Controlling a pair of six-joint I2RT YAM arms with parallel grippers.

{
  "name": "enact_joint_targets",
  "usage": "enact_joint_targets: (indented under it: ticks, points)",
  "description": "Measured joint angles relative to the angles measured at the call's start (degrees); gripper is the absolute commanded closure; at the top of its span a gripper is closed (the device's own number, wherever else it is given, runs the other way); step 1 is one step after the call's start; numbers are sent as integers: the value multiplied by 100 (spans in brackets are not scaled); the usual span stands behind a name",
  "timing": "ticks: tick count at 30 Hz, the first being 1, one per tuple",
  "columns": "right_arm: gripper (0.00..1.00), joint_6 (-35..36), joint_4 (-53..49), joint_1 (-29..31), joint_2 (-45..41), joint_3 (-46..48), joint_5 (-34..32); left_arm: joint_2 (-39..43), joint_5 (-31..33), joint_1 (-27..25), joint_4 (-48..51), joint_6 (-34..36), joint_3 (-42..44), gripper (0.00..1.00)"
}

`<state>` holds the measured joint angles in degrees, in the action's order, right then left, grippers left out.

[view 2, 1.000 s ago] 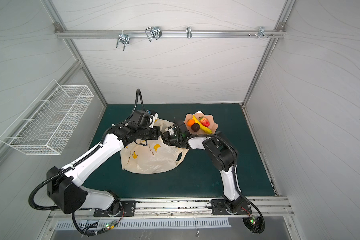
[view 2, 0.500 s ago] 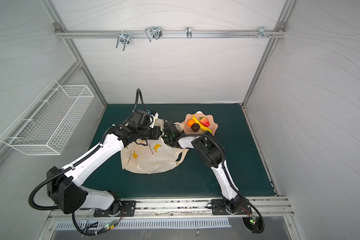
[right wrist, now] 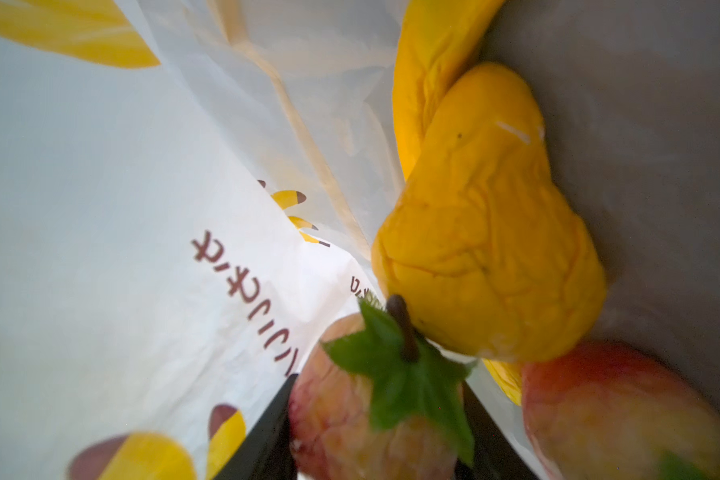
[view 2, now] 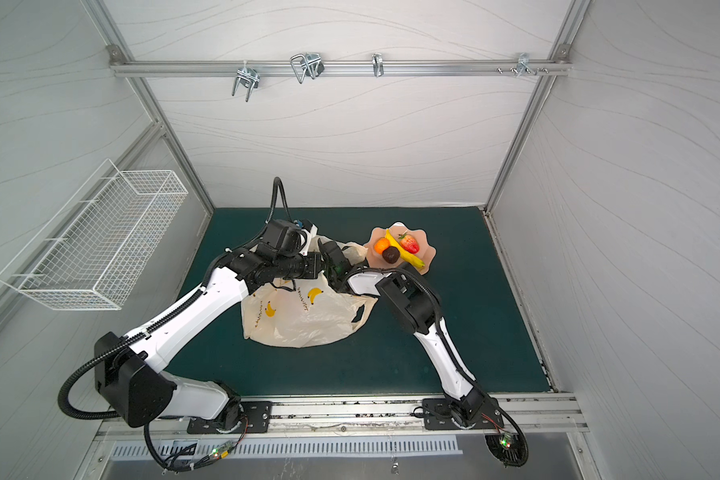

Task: Place the fruits into the plastic bag
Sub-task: 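Lower the strawberry into the bag opening held by the left gripper and release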

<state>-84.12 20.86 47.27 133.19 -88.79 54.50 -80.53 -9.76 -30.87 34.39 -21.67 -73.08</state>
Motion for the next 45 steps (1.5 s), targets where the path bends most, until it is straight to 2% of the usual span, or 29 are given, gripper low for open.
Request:
enact_joint_targets:
  ticks: [10,13,18,24,30,45]
  points:
    - [48,35,-391,116,225,-127,249,-9,-15,0,0,0,0,100]
    - [39,70,-435,122,225,-133,308,-9,-15,0,0,0,0,100]
    - [19,146,-426,120,223,-201,391,-9,-13,0,-2,2,0,100]
    - [6,358,-437,68,87,-142,417,-9,-11,0,0,-4,2,100]
    - [1,507,-422,-9,-144,175,404,-9,-2,0,0,-9,2,100]
    - [1,616,-284,-219,-564,800,229,13,142,0,4,-20,4,100]
